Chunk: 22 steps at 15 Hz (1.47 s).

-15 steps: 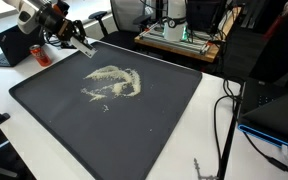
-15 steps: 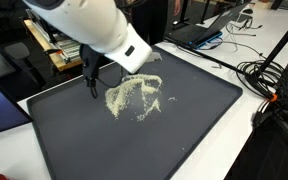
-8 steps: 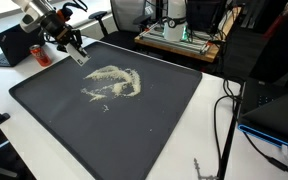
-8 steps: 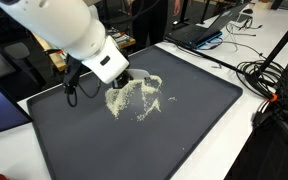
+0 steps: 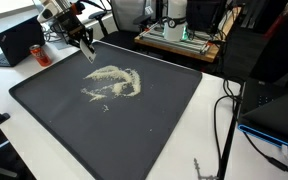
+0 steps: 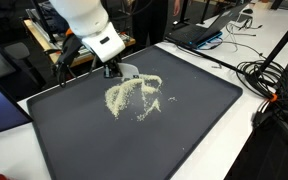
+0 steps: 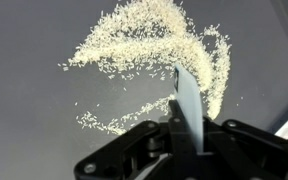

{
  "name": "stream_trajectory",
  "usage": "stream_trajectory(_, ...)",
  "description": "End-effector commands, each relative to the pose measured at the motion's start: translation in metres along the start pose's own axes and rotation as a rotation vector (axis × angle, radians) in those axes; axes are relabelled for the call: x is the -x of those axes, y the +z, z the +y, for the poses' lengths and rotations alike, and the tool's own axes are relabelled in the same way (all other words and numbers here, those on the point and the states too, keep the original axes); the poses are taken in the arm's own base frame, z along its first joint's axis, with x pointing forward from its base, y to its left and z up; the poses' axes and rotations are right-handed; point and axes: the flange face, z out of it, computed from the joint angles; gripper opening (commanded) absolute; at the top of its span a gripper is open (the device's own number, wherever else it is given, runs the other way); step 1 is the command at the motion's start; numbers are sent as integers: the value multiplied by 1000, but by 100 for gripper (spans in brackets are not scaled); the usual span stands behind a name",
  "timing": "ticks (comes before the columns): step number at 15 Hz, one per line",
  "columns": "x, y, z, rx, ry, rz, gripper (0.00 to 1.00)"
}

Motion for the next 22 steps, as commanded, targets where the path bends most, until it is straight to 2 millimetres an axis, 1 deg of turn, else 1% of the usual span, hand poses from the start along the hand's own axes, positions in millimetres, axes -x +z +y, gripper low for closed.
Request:
stream_trajectory(1, 16, -1, -41, 76, 8, -72, 1)
stream_trajectory(5, 25, -4, -66, 136, 27, -116, 1)
stream_trajectory(8, 36, -13, -73, 211, 70, -123, 1)
stream_trajectory(11, 43, -23, -77, 296, 97, -119, 1)
stream_trajectory(13, 43, -25, -80, 336, 97, -119, 1)
stream_trajectory(18, 34, -29, -85, 474, 88, -86, 1)
stream_trajectory(22, 29, -26, -87, 523, 84, -72, 1)
